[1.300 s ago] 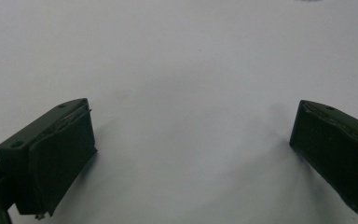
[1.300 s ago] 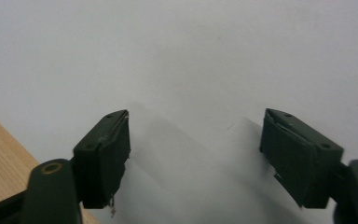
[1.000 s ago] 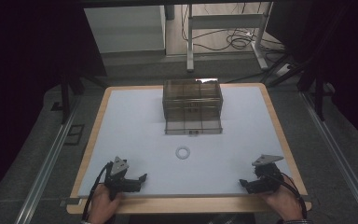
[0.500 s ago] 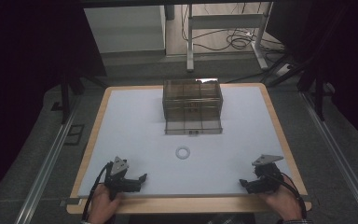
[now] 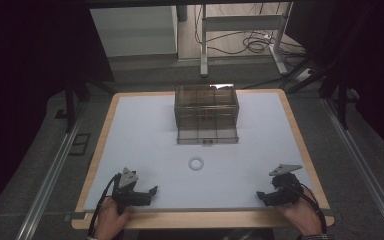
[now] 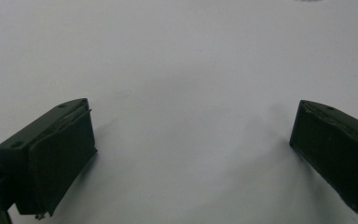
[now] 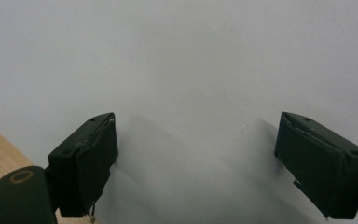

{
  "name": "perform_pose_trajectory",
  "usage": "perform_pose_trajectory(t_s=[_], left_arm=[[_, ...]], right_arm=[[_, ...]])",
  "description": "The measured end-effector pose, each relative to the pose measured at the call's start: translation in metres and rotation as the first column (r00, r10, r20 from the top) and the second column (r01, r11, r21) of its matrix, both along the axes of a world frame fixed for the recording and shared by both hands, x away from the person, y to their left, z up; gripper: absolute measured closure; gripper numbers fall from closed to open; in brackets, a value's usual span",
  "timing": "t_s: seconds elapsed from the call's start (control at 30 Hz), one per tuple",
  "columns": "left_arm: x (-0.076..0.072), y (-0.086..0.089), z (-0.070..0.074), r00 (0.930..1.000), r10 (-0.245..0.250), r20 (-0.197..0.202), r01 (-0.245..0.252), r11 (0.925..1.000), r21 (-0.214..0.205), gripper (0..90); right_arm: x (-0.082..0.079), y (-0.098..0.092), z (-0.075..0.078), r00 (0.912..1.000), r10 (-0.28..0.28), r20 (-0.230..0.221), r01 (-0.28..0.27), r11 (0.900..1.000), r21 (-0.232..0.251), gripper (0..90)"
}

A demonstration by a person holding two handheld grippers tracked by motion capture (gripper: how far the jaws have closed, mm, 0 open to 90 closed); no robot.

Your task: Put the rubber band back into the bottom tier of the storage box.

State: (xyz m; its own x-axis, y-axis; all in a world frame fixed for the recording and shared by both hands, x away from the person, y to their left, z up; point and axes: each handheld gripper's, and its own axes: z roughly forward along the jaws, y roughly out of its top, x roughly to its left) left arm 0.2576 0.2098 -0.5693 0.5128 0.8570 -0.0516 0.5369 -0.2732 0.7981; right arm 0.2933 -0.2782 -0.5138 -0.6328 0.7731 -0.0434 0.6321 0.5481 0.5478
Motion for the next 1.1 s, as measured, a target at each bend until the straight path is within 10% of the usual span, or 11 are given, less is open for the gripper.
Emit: perform_pose_trajectory(t_s=[1.1], left_arm=[[0.0, 0.0, 0.0, 1.0, 0.0, 0.0, 0.0, 1.0, 0.0, 0.0]], right_arm=[[0.008, 0.022, 0.011, 0.9976, 0.016, -0.068, -0.014, 0.9994, 0.031, 23.2]])
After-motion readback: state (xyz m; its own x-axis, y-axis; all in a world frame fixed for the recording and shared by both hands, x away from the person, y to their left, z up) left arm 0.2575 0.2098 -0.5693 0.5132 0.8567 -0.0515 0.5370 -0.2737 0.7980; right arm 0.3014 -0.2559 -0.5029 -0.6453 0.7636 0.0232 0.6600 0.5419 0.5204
